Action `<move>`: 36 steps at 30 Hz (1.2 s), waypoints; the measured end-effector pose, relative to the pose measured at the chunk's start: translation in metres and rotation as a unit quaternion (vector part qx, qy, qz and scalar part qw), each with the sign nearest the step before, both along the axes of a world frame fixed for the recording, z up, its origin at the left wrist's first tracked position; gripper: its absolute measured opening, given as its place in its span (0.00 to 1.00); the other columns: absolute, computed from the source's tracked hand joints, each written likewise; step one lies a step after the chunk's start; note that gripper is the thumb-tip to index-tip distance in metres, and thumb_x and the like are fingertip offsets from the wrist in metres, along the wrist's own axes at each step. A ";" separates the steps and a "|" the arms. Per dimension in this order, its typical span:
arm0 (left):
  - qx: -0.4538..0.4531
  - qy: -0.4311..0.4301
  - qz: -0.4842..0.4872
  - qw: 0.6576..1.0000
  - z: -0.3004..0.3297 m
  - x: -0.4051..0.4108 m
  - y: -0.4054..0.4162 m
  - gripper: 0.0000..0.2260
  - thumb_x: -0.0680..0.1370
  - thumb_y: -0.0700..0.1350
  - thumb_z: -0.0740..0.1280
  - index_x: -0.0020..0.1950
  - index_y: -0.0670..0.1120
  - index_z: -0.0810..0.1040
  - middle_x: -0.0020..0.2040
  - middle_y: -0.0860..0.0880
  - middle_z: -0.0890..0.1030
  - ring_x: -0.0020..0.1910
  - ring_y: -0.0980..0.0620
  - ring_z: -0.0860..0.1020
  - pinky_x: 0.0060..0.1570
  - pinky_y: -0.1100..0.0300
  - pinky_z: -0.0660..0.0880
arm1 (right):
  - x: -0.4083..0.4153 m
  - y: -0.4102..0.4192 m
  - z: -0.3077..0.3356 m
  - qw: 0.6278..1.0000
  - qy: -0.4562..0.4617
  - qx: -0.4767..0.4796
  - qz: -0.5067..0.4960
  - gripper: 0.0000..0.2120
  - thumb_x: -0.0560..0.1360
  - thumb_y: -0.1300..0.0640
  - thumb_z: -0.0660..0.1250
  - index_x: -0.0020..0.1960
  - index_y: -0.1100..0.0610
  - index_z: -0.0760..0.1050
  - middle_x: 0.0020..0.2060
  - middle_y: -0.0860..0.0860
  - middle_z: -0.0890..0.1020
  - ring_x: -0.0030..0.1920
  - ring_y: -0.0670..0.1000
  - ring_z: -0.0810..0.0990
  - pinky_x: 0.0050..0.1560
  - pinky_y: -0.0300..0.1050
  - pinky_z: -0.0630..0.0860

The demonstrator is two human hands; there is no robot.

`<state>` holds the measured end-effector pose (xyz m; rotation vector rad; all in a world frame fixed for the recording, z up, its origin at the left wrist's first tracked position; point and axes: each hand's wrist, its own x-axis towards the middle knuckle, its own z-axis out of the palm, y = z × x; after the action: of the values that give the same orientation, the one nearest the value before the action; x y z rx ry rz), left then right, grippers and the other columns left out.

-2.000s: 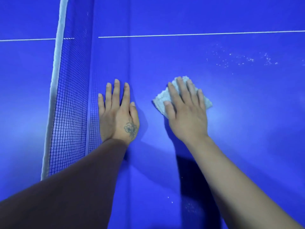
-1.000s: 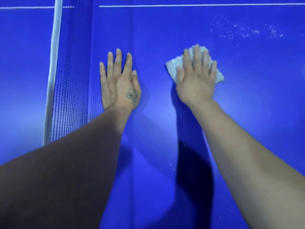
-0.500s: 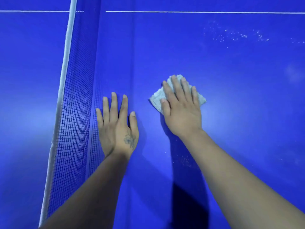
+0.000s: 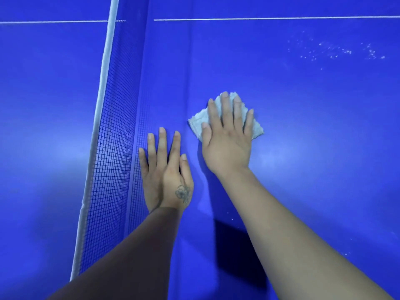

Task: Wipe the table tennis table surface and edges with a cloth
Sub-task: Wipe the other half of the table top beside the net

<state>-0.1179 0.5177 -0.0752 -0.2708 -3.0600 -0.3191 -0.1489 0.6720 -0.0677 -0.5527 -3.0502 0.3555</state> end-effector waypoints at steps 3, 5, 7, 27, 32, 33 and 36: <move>0.006 -0.003 -0.001 1.000 0.001 0.000 0.000 0.25 0.88 0.52 0.54 0.86 0.52 0.63 0.88 0.47 0.57 0.87 0.44 0.51 0.84 0.38 0.50 | 0.034 -0.007 0.002 0.999 -0.006 -0.005 0.038 0.27 0.87 0.45 0.47 0.86 0.49 0.57 0.86 0.51 0.51 0.86 0.55 0.45 0.83 0.64 0.46; 0.005 -0.008 -0.002 1.000 0.001 0.000 0.000 0.25 0.88 0.51 0.53 0.86 0.52 0.62 0.88 0.47 0.56 0.87 0.44 0.50 0.84 0.38 0.50 | 0.055 -0.004 0.004 0.998 -0.013 -0.004 0.056 0.27 0.88 0.46 0.49 0.85 0.49 0.57 0.86 0.50 0.52 0.86 0.55 0.46 0.83 0.63 0.48; 0.004 -0.012 0.000 1.000 0.001 -0.001 0.000 0.25 0.88 0.52 0.53 0.86 0.52 0.62 0.88 0.48 0.56 0.87 0.44 0.50 0.84 0.38 0.50 | 0.070 0.006 0.004 0.998 -0.018 -0.003 0.067 0.27 0.88 0.45 0.50 0.85 0.48 0.57 0.86 0.49 0.52 0.86 0.54 0.46 0.83 0.63 0.49; 0.012 -0.004 -0.003 1.000 -0.001 0.000 -0.002 0.24 0.89 0.50 0.52 0.86 0.52 0.62 0.88 0.48 0.56 0.87 0.44 0.51 0.84 0.38 0.51 | 0.061 -0.006 0.004 0.998 -0.017 -0.002 0.054 0.27 0.88 0.45 0.49 0.86 0.48 0.56 0.86 0.50 0.52 0.86 0.56 0.46 0.83 0.64 0.48; 0.015 0.002 -0.001 1.000 -0.001 0.001 -0.001 0.24 0.88 0.50 0.52 0.86 0.52 0.63 0.88 0.48 0.57 0.87 0.44 0.51 0.84 0.39 0.51 | 0.119 0.021 0.009 0.999 -0.036 0.012 0.033 0.26 0.88 0.45 0.50 0.85 0.48 0.59 0.86 0.50 0.54 0.86 0.55 0.49 0.83 0.63 0.51; 0.016 0.002 -0.001 1.000 -0.001 0.001 -0.001 0.25 0.88 0.51 0.52 0.86 0.52 0.63 0.88 0.48 0.57 0.87 0.44 0.52 0.84 0.39 0.51 | 0.123 0.030 0.010 0.999 -0.037 0.013 0.018 0.26 0.88 0.45 0.50 0.85 0.48 0.60 0.86 0.50 0.55 0.86 0.55 0.50 0.83 0.63 0.51; 0.021 0.004 0.001 1.000 -0.001 0.001 -0.002 0.25 0.88 0.51 0.52 0.86 0.52 0.64 0.88 0.48 0.57 0.87 0.44 0.52 0.85 0.40 0.50 | 0.116 0.054 0.008 0.998 -0.040 0.017 -0.038 0.27 0.87 0.44 0.48 0.85 0.48 0.58 0.86 0.49 0.55 0.85 0.56 0.51 0.82 0.64 0.51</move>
<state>-0.1171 0.5158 -0.0761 -0.2660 -3.0414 -0.3823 -0.0328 0.7262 -0.0601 -0.6955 -3.0945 0.2852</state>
